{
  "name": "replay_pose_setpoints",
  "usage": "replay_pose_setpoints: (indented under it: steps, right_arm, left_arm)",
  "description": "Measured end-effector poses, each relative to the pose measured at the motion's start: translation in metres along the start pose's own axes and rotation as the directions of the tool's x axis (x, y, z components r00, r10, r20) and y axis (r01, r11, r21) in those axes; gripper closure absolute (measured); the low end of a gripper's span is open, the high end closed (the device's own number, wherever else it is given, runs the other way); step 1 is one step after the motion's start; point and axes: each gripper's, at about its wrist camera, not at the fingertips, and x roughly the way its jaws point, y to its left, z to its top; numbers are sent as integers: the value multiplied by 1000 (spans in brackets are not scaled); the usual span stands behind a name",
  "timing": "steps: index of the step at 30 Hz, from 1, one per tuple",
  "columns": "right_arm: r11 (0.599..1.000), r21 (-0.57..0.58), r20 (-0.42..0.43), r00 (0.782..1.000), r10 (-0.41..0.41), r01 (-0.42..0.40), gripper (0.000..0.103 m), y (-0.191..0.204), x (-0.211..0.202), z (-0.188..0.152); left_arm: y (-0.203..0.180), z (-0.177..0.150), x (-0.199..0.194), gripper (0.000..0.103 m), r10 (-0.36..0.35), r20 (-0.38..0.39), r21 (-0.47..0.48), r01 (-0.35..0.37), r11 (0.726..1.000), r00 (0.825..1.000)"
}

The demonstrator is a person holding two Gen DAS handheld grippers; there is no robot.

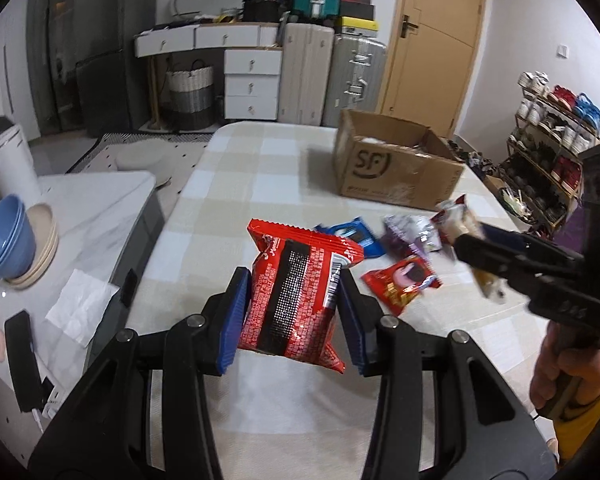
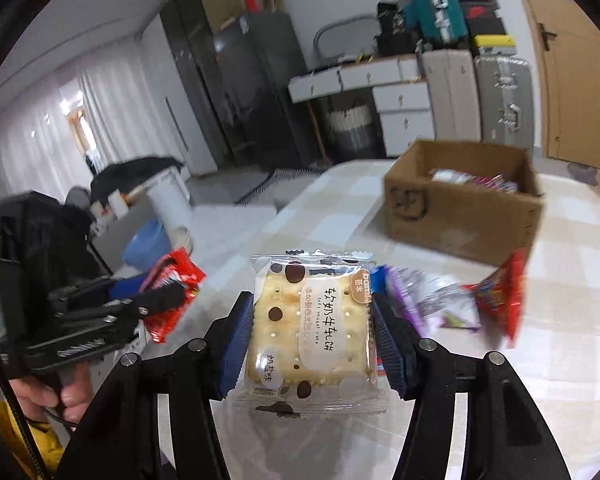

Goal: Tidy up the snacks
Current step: 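Carry the wafer pack and cracker pack over the SF box with both tools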

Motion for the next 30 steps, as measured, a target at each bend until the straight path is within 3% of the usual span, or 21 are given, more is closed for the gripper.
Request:
replay_pose_setpoints:
  steps: [7, 15, 23, 30]
  right_arm:
    - [997, 54, 90, 995, -52, 47, 45, -27, -71, -4]
    - [993, 88, 127, 988, -86, 75, 45, -54, -111, -1]
    - [997, 39, 188, 979, -76, 70, 45, -66, -118, 59]
    - [997, 36, 200, 977, -77, 71, 45, -85, -96, 116]
  left_arm:
    - [-54, 19, 0, 63, -54, 31, 71, 52, 996, 998]
    - [-94, 46, 7, 63, -113, 35, 121, 108, 987, 993]
    - [-101, 105, 23, 63, -126, 57, 127, 118, 985, 990]
    - [-106, 167, 51, 63, -148, 50, 106, 142, 984, 988]
